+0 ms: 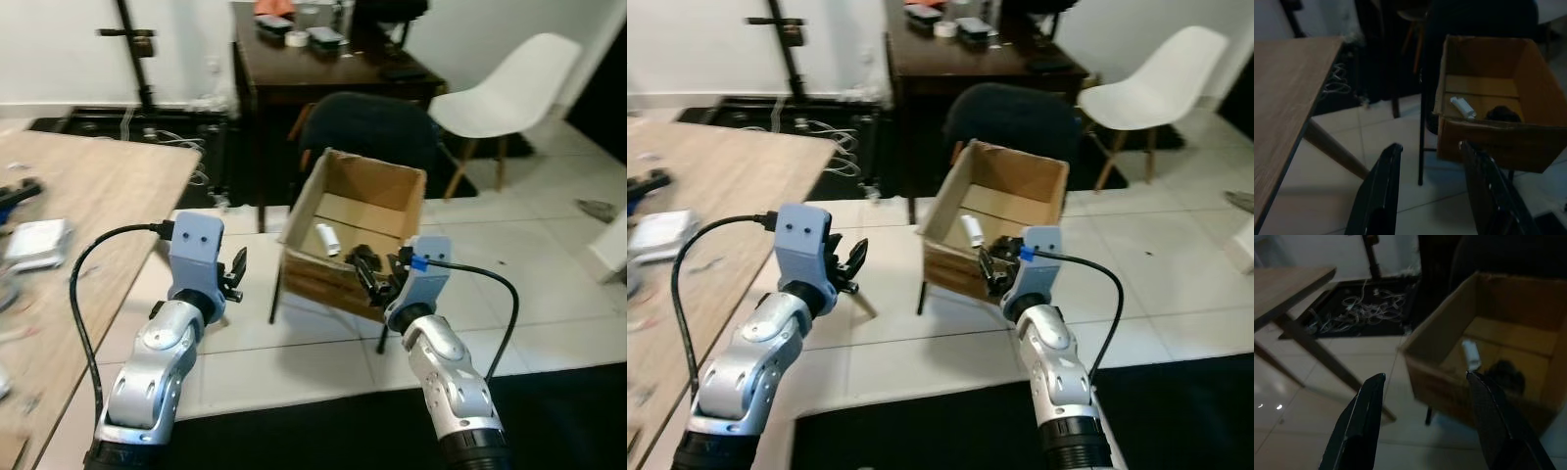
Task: Picking trash to rubbish bin
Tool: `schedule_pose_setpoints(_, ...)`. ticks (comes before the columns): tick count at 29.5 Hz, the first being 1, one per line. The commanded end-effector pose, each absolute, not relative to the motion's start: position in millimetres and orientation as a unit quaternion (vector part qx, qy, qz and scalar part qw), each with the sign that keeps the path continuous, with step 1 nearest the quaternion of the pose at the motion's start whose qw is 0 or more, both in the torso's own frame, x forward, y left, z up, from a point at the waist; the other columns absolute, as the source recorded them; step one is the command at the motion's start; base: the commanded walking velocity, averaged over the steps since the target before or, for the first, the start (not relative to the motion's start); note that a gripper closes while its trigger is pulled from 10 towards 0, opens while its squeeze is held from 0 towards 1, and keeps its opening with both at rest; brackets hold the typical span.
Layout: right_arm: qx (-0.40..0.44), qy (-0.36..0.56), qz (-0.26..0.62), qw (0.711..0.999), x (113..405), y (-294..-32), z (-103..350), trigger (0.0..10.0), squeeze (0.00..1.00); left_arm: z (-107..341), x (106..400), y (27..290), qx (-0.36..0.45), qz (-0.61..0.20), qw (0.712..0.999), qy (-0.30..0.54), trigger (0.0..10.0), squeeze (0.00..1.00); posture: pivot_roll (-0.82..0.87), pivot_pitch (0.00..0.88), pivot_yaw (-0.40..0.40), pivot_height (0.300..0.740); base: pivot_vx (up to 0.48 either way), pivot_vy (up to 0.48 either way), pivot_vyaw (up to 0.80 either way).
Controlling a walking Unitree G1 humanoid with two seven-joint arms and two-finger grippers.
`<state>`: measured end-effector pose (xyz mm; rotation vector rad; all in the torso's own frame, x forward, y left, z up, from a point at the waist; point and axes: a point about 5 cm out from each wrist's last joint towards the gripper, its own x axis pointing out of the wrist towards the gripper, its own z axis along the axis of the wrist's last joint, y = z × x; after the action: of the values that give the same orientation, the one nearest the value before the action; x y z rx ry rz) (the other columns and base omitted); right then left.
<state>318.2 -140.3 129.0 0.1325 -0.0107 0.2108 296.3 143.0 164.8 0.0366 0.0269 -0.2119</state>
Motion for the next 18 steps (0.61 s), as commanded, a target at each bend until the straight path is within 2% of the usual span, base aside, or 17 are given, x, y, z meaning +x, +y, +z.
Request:
schedule_pose_setpoints(1,0.069,0.003,0.097,0.993,317.0,-143.7,125.5,10.0,0.0,163.5,295.4,140.0,0.018,-0.113,0.993,0.019,10.0,0.0,0.12,0.083,-0.037,0.74,-0.296,0.0,0.0)
schedule_pose_setpoints(16,0.073,0.006,0.095,0.993,315.7,-142.4,124.0,10.0,0.0,164.7,296.4,140.0,0.025,-0.118,0.992,0.02,10.0,0.0,0.12,0.086,-0.027,0.74,-0.293,0.0,0.0)
schedule_pose_setpoints(18,0.073,0.006,0.093,0.993,314.9,-143.6,123.3,10.0,0.0,164.2,296.3,137.5,0.033,-0.126,0.991,0.023,10.0,0.0,0.12,0.086,-0.025,0.74,0.0,0.0,0.0)
